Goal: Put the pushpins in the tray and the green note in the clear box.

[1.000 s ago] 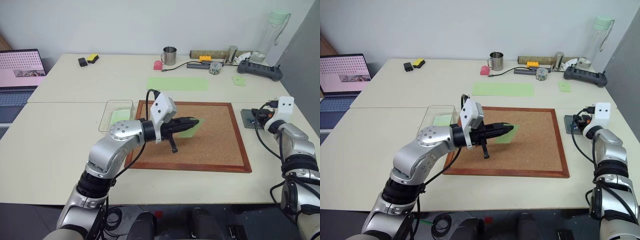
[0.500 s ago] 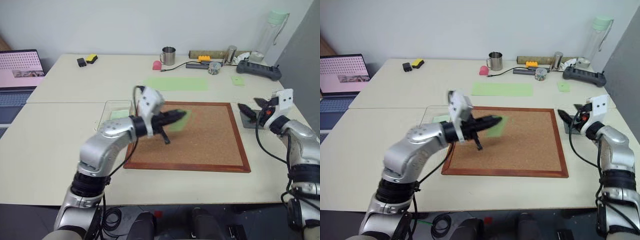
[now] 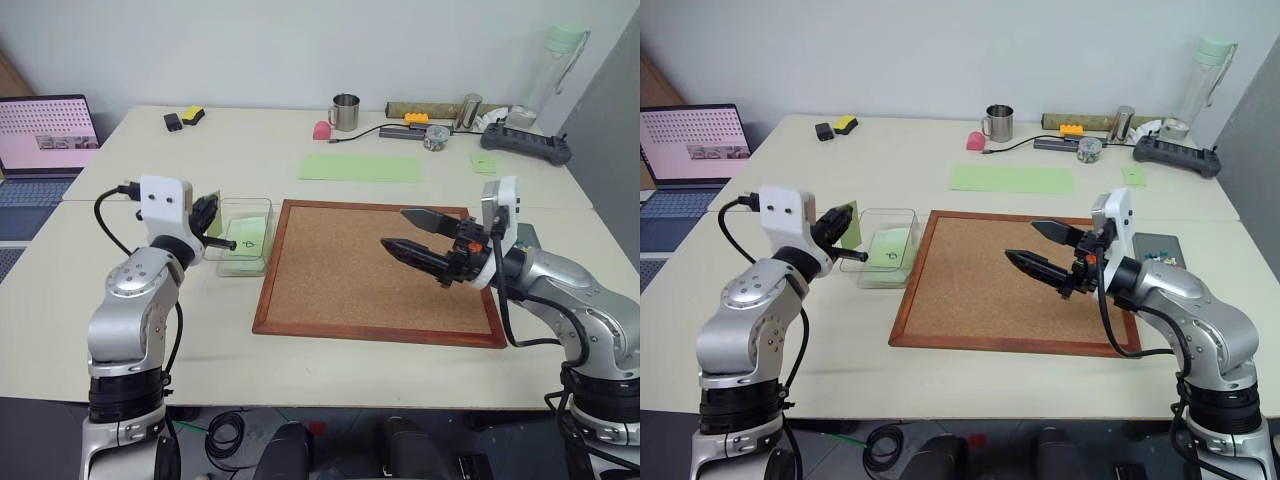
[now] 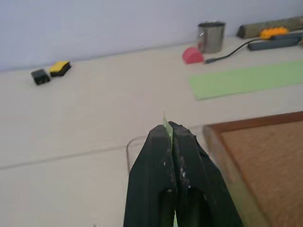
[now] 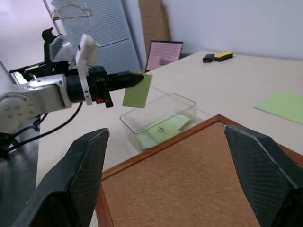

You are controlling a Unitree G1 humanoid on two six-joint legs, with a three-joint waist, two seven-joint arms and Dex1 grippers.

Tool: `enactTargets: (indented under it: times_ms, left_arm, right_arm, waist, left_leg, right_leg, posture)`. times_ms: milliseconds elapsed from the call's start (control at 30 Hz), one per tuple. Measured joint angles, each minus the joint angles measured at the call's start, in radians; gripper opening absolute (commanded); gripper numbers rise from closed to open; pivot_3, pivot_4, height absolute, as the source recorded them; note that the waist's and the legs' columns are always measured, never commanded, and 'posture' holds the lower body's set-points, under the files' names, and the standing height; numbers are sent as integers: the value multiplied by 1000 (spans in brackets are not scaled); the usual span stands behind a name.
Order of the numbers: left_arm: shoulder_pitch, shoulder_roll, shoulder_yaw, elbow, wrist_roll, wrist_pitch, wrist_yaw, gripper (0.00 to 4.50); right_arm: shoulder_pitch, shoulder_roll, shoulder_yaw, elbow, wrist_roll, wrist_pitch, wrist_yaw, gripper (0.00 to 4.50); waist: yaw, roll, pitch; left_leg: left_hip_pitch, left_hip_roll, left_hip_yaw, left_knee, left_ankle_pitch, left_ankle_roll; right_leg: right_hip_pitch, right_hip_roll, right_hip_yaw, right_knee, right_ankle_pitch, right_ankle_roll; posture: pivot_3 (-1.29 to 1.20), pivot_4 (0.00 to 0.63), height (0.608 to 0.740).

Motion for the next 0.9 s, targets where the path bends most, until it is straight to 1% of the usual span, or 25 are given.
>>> enactTargets:
  times_ms: [33, 67, 200, 267, 333, 367, 467, 500, 533, 600, 633, 667, 767, 900]
  left_arm:
    - [-1, -11, 2, 12, -1, -1, 13, 395]
    - [-3, -19, 7, 19, -5, -2, 14, 441]
    - [-7, -29, 16, 36, -16, -5, 13, 1280]
    - [-7, -29, 17, 36, -20, -6, 13, 1623]
    - [-13, -29, 20, 36, -20, -7, 13, 2125]
    - [-17, -29, 21, 37, -20, -8, 12, 2241]
    - [-37, -19, 12, 37, -18, -35, -11, 2825]
    - [-41, -7, -4, 35, -15, -48, -31, 2909]
    - [-43, -2, -19, 30, -12, -55, -47, 3207]
    - [-43, 5, -70, 1, -10, -72, -95, 3462]
    - [-44, 15, -103, -15, -11, -73, -125, 3731]
    - [-44, 25, -136, -32, -15, -64, -158, 3903]
    - [-36, 59, -240, -78, -38, -36, -275, 3903]
    - [14, 110, -323, -87, -59, -22, -415, 3903]
  right_arm:
    - [0, -1, 2, 1, -5, 0, -2, 4093]
    - [0, -3, 7, 4, -7, -1, -2, 4093]
    - [0, -3, 16, 5, -10, -4, -7, 4093]
    - [0, -3, 16, 5, -13, -7, -8, 4093]
    - [0, -3, 16, 5, -14, -8, -12, 4093]
    - [0, -3, 16, 5, -14, -9, -14, 4093]
    - [-1, -3, 16, 12, -21, -13, -19, 4093]
    - [-2, -3, 16, 22, -33, -23, -23, 4093]
    - [-2, -3, 16, 34, -51, -35, -25, 4093]
    - [-2, -8, 16, 70, -105, -64, -41, 4093]
    - [-2, -11, 18, 94, -143, -87, -51, 4093]
    - [-1, -18, 21, 117, -184, -111, -62, 4093]
    - [20, -41, 23, 189, -279, -160, -76, 4093]
    - [74, -48, 30, 218, -310, -182, -41, 4093]
  waist:
    - [4, 0, 0]
    - [5, 0, 0]
    - [7, 0, 0]
    - [8, 0, 0]
    - [8, 0, 0]
    - [8, 0, 0]
    - [8, 0, 0]
    - [8, 0, 0]
    - [8, 0, 0]
    - [8, 0, 0]
    - [8, 0, 0]
    - [8, 0, 0]
    - [8, 0, 0]
    - [-5, 0, 0]
  left_leg:
    - [0, 0, 0, 0, 0, 0]
    - [0, 0, 1, 0, 0, 0]
    - [0, 0, 1, 0, 0, 0]
    - [0, 0, 1, 0, 0, 0]
    - [0, 0, 1, 0, 0, 0]
    - [0, 0, 1, 0, 0, 0]
    - [0, 0, 2, 0, 0, 0]
    - [0, 0, 2, 0, 0, 0]
    - [0, 0, 2, 0, 0, 0]
    - [0, 0, 4, 0, 0, 0]
    - [0, 0, 4, 0, 0, 0]
    - [0, 0, 4, 0, 0, 0]
    - [0, 0, 4, -1, 0, 0]
    - [-1, 1, 5, -1, 0, 0]
  right_leg:
    - [0, 0, 0, 0, 0, 0]
    - [0, 0, -1, 0, 0, 0]
    - [0, 0, -1, 0, 0, 0]
    - [0, 0, -1, 0, 0, 0]
    - [0, 0, -1, 0, 0, 0]
    - [0, 0, -1, 0, 0, 0]
    - [0, 0, -1, 0, 0, 0]
    - [0, 0, -1, 0, 0, 0]
    - [0, 0, -1, 0, 0, 0]
    - [0, 0, 0, 0, 0, 0]
    - [0, 0, 0, 0, 0, 0]
    - [0, 0, 0, 0, 0, 0]
    - [0, 0, 0, 0, 0, 0]
    - [-3, 1, 1, 1, 0, -1]
  posture:
    - [0, 150, 740]
    - [0, 150, 740]
    - [0, 150, 740]
    - [0, 150, 740]
    - [0, 150, 740]
    - [0, 150, 740]
    - [0, 150, 740]
    - [0, 150, 740]
    - [0, 150, 740]
    - [0, 150, 740]
    - [0, 150, 740]
    - [0, 150, 740]
    - [0, 150, 740]
    - [0, 150, 740]
